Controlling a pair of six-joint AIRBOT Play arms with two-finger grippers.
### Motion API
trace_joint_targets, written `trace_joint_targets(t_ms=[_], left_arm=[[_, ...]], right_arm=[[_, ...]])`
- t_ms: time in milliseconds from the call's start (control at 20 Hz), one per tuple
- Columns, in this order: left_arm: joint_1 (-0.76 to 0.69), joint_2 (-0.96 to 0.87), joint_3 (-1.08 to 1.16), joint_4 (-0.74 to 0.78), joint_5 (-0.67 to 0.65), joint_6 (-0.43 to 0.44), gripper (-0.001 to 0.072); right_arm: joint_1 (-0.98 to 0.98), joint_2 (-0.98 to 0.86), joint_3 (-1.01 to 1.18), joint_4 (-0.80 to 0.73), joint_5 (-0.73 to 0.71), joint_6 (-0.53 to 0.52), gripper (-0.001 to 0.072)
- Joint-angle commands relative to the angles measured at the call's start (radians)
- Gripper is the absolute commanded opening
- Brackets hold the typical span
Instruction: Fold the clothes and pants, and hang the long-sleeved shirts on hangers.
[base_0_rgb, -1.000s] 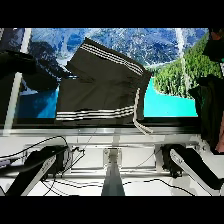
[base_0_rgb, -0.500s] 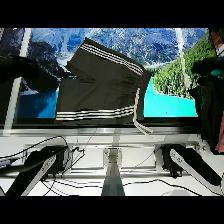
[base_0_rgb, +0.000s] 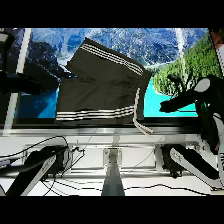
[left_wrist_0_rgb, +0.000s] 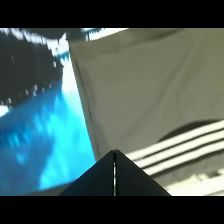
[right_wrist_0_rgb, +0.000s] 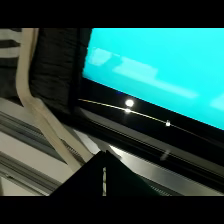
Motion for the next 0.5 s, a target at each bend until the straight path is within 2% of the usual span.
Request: trace_joint_targets(t_ms=[0,50,200,250,300,350,400,450], left_arm=[[0.023,-0.031,-0.064,0.014,-0.016,-0.022,0.0005],[0.038,-0.046,-0.093,0.013,0.003,-0.058,0.0005],[0.094,-0.101,-0.17,-0.04,0.06,-0.082,0.0005],[0.115,-0.125,-0.184,-0.059,0.061,-0.081,0.0007],[0.127,-0.148,-0.195,-0.057,0.056,-0.081,0.0024],[0.132,-0.174,-0.204,-0.057,0.046,-0.081,0.0203],[0.132,-0.201,-0.207,-0.057,0.029,-0.081,0.0495],[0.132,-0.229,-0.207,-0.057,0.015,-0.082,0.0649]], right_arm=[[-0.088,-0.01,-0.162,0.199,-0.162,-0.021,0.0333],[-0.088,-0.01,-0.183,0.204,-0.198,0.019,0.0397],[-0.085,-0.059,-0.22,0.271,-0.237,0.034,0.0401],[-0.085,-0.091,-0.222,0.288,-0.23,0.031,0.0475],[-0.085,-0.119,-0.222,0.306,-0.221,0.025,0.052],[-0.084,-0.148,-0.221,0.335,-0.219,0.019,0.053],[-0.084,-0.17,-0.221,0.37,-0.218,-0.007,0.0529],[-0.081,-0.19,-0.221,0.399,-0.213,-0.022,0.0528]])
